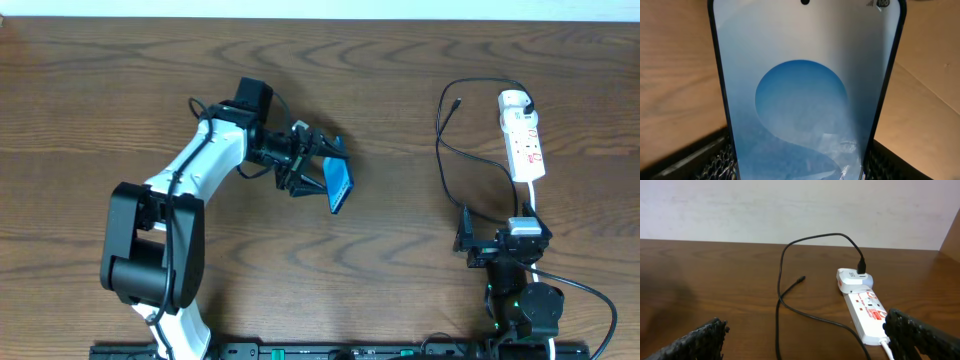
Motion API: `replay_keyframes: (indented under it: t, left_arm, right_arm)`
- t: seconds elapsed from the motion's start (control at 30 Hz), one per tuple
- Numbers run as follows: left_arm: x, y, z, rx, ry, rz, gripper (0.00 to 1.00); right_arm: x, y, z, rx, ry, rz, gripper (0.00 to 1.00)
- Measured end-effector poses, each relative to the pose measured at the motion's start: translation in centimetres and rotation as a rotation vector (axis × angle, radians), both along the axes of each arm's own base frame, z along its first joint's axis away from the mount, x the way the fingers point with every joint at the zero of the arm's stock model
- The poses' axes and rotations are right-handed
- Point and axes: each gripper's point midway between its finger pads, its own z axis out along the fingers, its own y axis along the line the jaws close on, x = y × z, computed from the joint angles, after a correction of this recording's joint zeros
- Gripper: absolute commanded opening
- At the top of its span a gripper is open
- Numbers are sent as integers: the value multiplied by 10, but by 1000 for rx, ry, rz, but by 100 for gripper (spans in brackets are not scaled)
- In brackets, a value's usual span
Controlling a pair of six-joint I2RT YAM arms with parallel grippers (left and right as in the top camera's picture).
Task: Plug charger to phone and switch on socket
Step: 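Lift the phone upright with the left gripper and move it right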
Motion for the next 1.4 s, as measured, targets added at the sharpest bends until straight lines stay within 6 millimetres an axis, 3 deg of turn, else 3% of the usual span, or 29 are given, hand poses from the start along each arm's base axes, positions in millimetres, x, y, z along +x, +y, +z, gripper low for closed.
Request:
replay_keyframes:
  t: [0.4, 1.4]
  left_arm:
    - [-2, -3, 5, -13, 95, 28, 66]
    - [-3, -4, 8, -29, 107, 27, 66]
  right_arm:
    - [0, 0, 0, 0, 0, 0, 99]
    - [0, 0, 0, 0, 0, 0, 99]
